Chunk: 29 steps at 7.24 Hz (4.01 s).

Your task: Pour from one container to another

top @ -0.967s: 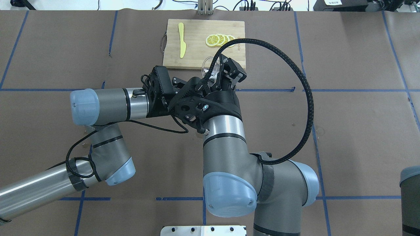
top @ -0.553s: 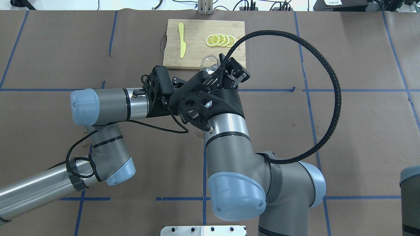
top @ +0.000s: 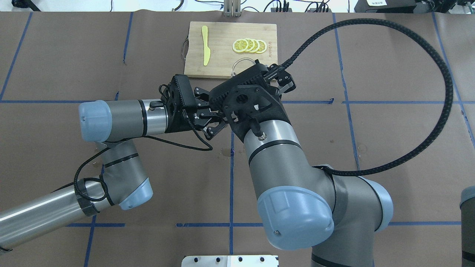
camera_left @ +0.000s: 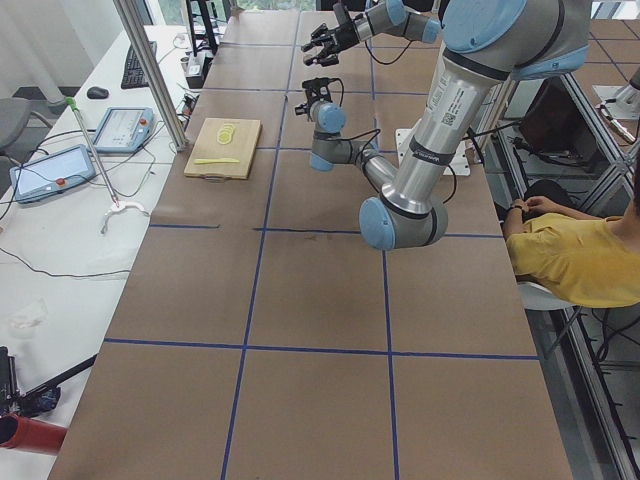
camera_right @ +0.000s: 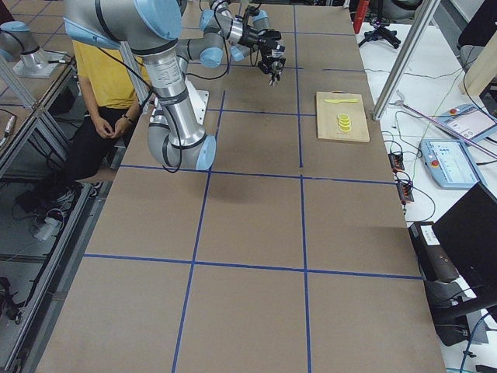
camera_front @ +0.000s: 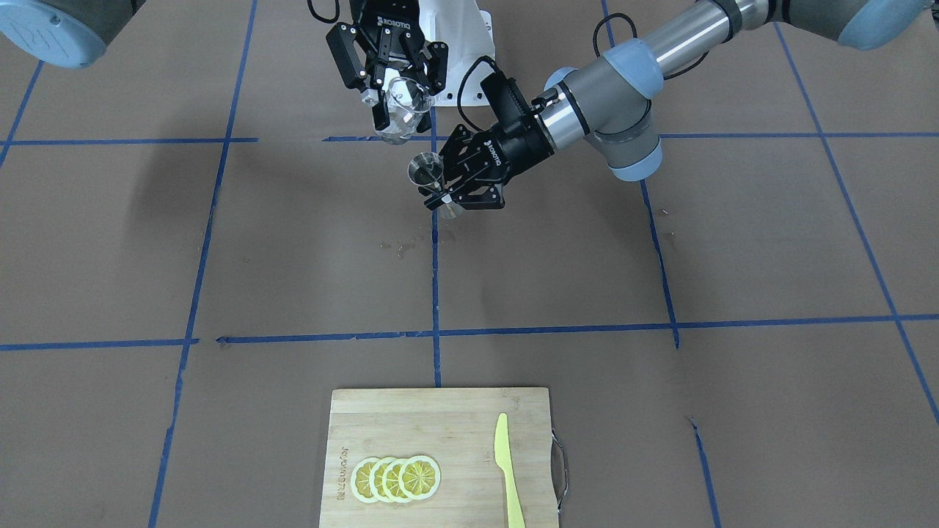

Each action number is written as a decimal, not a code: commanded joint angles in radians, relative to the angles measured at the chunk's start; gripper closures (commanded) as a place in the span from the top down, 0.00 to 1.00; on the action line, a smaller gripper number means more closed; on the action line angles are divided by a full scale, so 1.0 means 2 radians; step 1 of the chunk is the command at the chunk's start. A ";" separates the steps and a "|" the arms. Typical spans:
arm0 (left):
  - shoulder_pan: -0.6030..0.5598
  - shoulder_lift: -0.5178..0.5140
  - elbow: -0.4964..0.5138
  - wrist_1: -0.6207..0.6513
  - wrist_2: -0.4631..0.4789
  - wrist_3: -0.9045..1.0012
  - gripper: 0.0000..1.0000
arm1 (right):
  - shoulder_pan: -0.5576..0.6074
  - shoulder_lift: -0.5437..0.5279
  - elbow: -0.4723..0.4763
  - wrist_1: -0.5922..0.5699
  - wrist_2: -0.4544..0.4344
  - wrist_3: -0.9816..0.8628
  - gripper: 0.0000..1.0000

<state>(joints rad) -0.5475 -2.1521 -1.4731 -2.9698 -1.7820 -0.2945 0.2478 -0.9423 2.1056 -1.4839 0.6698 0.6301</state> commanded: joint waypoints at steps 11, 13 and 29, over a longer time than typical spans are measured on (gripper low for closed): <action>-0.005 0.001 -0.004 -0.001 0.000 -0.001 0.00 | 0.031 -0.317 -0.005 0.263 0.022 0.216 0.00; -0.005 0.001 -0.004 0.000 0.000 -0.001 0.00 | 0.031 -0.345 -0.084 0.379 0.007 0.218 0.00; -0.005 0.003 -0.004 0.000 0.000 0.001 0.00 | -0.025 -0.330 -0.297 0.576 -0.080 0.217 0.40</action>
<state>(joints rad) -0.5568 -2.1461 -1.4803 -2.9698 -1.7825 -0.2932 0.1983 -1.6034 1.5116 -0.3312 0.5080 1.0648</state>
